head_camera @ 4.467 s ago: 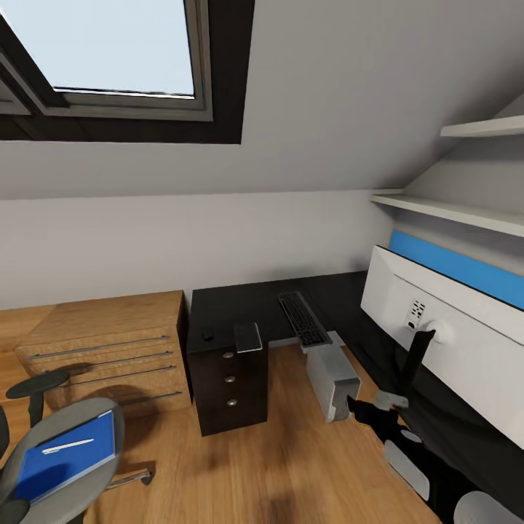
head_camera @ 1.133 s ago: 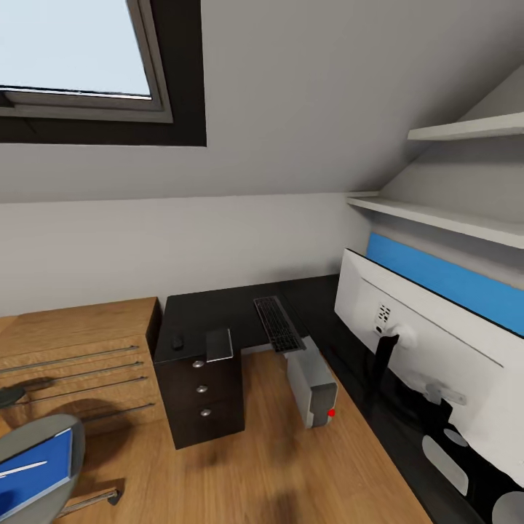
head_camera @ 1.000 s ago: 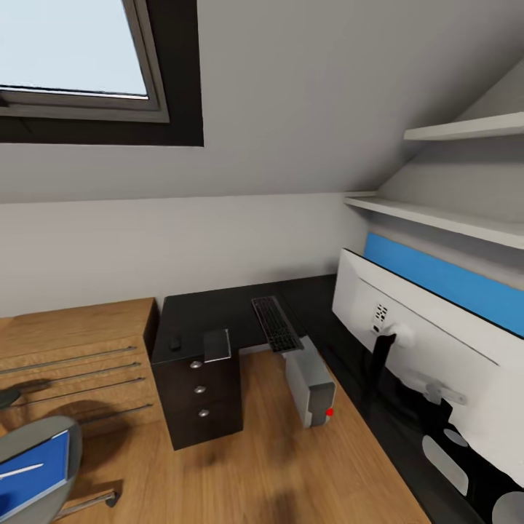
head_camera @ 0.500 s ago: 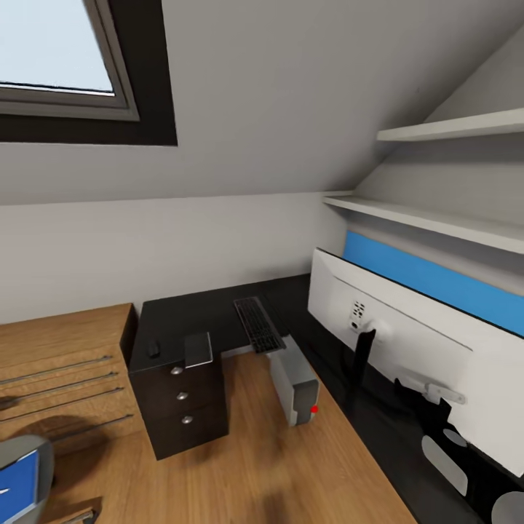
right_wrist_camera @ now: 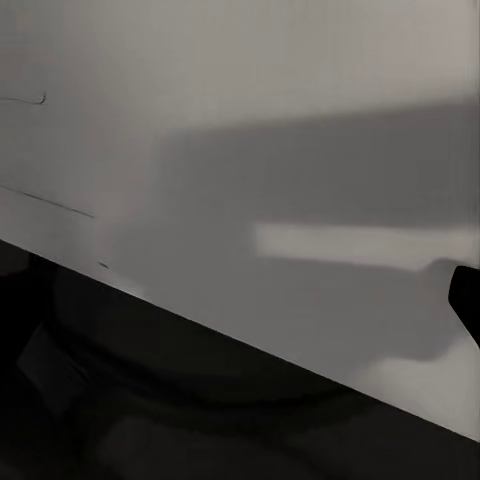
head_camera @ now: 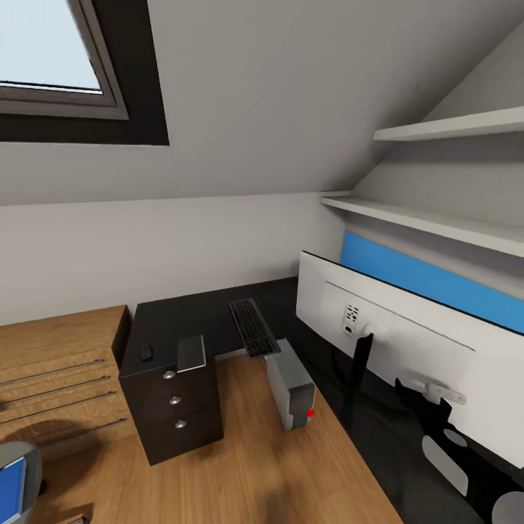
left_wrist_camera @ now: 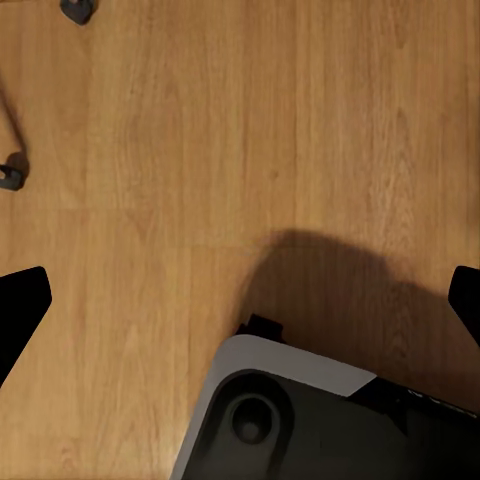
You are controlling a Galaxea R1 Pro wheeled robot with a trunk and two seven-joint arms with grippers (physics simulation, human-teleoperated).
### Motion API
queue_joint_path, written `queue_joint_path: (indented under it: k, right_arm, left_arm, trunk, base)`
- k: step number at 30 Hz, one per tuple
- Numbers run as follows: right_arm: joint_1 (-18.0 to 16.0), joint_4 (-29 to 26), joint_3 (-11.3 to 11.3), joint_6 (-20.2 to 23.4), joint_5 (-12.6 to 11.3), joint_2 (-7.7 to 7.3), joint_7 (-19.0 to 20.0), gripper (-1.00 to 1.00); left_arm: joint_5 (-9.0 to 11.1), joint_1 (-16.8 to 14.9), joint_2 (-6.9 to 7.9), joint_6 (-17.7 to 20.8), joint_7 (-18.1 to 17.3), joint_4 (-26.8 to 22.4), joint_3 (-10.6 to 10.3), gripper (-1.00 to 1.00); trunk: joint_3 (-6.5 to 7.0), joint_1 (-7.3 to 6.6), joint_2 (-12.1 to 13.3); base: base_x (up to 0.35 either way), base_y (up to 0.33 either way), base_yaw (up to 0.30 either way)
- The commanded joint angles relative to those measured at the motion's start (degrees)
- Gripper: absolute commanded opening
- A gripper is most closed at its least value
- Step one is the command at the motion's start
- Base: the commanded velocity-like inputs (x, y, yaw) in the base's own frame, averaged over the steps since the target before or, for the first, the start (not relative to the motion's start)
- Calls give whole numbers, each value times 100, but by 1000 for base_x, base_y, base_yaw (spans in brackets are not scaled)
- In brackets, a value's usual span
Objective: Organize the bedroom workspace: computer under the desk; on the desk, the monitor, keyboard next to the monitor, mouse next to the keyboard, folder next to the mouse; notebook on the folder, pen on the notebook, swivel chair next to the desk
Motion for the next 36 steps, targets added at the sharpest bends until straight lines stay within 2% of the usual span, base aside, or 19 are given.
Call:
queue_joint_path:
  k: [1, 4, 29, 36]
  right_arm:
    - [-7, -4, 45, -33, -47, -9, -41, 100]
    - [-7, -4, 40, -27, -52, -9, -47, 100]
    - [-7, -4, 31, -33, -45, -18, -62, 100]
    - [-9, 149, 16, -142, -47, -18, -64, 100]
  left_arm:
    - [27, -3, 0, -16, 34, 0, -49, 100]
    - [29, -3, 0, -16, 34, 0, -47, 100]
    - [41, -4, 0, -14, 76, -9, -5, 100]
    - [28, -2, -8, -15, 41, -9, -31, 100]
  trunk:
    - [-9, 3, -10]
    - [-9, 3, -10]
    - [-457, 552, -1012]
    - [-457, 552, -1012]
  base:
    - [1, -1, 0]
    - [0, 0, 0]
    - [0, 0, 0]
    - [0, 0, 0]
